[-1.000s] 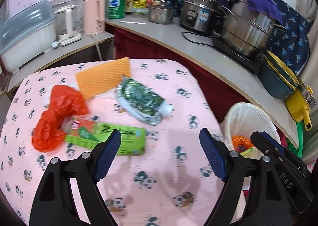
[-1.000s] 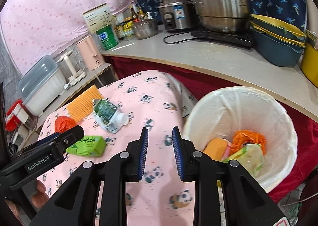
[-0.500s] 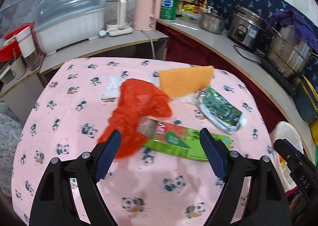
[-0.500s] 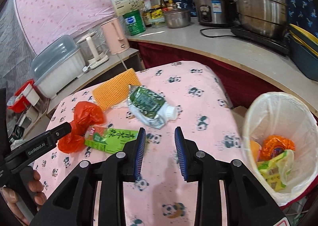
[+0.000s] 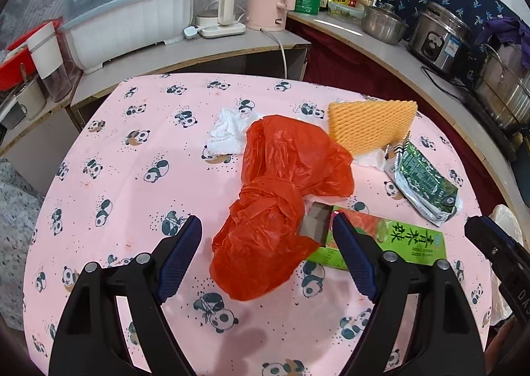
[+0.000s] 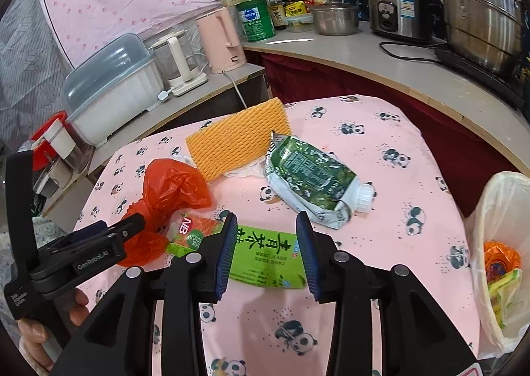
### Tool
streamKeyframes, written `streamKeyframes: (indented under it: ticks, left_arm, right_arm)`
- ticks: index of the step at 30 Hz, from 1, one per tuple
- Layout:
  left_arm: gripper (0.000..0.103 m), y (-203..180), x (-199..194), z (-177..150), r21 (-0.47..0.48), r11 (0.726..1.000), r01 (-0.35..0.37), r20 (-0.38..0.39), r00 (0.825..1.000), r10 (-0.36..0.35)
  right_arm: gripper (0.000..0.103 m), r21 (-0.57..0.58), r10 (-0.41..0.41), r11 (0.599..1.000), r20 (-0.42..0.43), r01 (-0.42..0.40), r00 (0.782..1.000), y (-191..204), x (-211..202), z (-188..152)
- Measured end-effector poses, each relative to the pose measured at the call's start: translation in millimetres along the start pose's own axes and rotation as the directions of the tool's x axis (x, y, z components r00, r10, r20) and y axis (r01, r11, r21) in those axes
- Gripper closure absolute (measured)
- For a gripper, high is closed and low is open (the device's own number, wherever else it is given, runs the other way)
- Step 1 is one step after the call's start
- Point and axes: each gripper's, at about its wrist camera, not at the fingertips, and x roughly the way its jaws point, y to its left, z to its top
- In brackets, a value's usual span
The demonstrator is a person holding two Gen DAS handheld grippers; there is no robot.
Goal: Collect trash
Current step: 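Grasp the red plastic bag with the left gripper while the right grasps white tissue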
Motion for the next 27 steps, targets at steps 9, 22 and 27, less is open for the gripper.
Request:
streamKeyframes:
  ticks: [9, 22, 27]
  left_arm:
    - [0.043, 0, 28, 5, -0.007, 0.999, 0.046, -0.06, 0.997, -0.046]
    - [0.067, 36, -3, 4, -0.084, 0.995, 0.049, -0.018, 0.999, -0.051]
    - [0.067, 63, -15, 17, -0.127, 0.992, -0.022, 0.021, 0.999, 0.025]
  right_arm:
    - [0.066, -0.014, 0.008, 1.0, -0.027, -0.008, 1.0, 12, 23, 5]
    - [0.066, -0.052, 0.064, 0.996, -0.057, -0.067, 0.996, 45, 48, 11]
    - [0.066, -0.073, 0.122, 0.989, -0.074, -0.127, 0.99, 75, 62, 18]
